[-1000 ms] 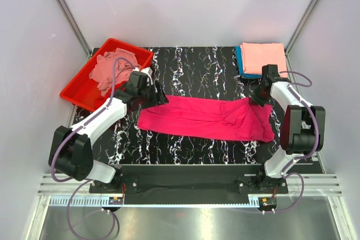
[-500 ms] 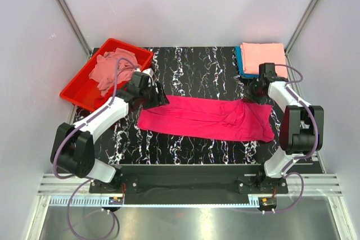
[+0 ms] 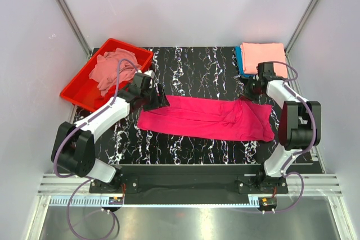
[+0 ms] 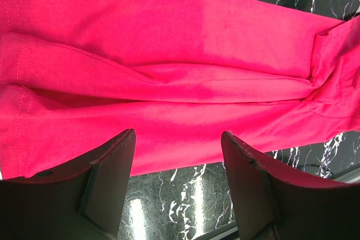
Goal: Fold and stack the t-shirts
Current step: Fold the tshirt
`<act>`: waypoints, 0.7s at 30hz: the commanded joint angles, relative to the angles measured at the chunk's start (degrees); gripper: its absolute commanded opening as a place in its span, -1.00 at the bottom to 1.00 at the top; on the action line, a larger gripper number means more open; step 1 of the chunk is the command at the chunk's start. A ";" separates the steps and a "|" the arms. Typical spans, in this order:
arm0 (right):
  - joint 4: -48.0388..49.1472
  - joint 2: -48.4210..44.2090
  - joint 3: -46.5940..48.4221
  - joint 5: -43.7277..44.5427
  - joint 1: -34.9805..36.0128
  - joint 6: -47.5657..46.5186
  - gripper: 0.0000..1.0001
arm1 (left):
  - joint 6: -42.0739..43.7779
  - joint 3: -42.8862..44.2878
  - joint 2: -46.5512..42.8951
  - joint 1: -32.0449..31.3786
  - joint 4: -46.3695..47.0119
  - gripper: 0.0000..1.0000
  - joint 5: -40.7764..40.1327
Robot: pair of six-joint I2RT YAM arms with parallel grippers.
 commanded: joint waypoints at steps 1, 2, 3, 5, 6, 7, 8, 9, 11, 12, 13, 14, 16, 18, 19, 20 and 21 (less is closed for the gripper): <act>3.59 1.19 1.78 -4.63 0.42 -2.24 -0.95 | 0.31 1.64 0.41 -0.38 0.68 0.35 -1.06; 3.95 1.28 1.34 -5.78 0.42 -2.32 -0.99 | 0.31 1.63 0.50 -0.47 0.77 0.35 -1.15; 4.22 1.37 1.25 -6.32 0.51 -2.50 -1.00 | 0.31 1.63 0.59 -0.47 0.77 0.35 -1.07; 4.75 1.20 0.90 -6.59 0.60 -2.59 -1.00 | 0.23 1.46 0.59 -0.56 0.77 0.35 -1.07; 5.01 1.02 0.72 -6.59 0.60 -2.68 -1.00 | 0.14 1.46 0.50 -0.56 0.77 0.35 -1.06; 5.27 0.93 0.54 -6.67 0.60 -3.02 -1.00 | 0.14 1.46 0.59 -0.73 0.77 0.35 -1.15; 5.27 0.85 0.54 -6.50 0.60 -3.12 -1.00 | 0.14 1.46 0.50 -0.73 0.68 0.35 -1.15; 5.36 0.93 0.63 -6.24 0.60 -3.38 -1.00 | 0.05 1.46 0.50 -0.82 0.77 0.35 -1.15; 3.96 1.46 1.85 -4.49 0.51 -3.38 -0.85 | 0.05 1.55 0.59 -1.00 0.77 0.35 -1.07; 2.48 2.24 2.82 -0.82 0.60 -2.25 -0.62 | 0.05 1.46 0.59 -1.00 0.60 0.35 -1.15; -1.19 2.51 3.87 0.95 0.60 -1.45 -0.42 | 0.05 1.55 0.50 -1.09 0.59 0.35 -1.15; -3.32 2.78 6.41 2.63 0.60 -0.66 -0.30 | 0.14 1.55 0.50 -1.09 0.42 0.35 -1.15; -8.32 1.90 8.36 5.44 0.60 2.66 0.05 | 0.40 1.37 0.06 -1.17 -0.02 0.35 -1.33; -10.88 -0.72 9.07 7.20 0.60 4.96 0.14 | 0.40 1.11 -0.29 -1.26 -0.11 0.35 -1.68; -13.86 -1.78 9.07 10.26 0.60 7.67 0.14 | 0.31 1.02 -0.73 -1.26 -0.11 0.35 -1.68; -15.10 -2.92 8.20 11.51 2.34 9.17 0.15 | 0.31 0.76 -0.99 -1.35 0.06 0.35 -1.68; -16.16 -5.11 7.41 12.22 2.53 10.67 0.13 | 0.14 0.67 -1.26 -1.35 0.15 0.35 -1.59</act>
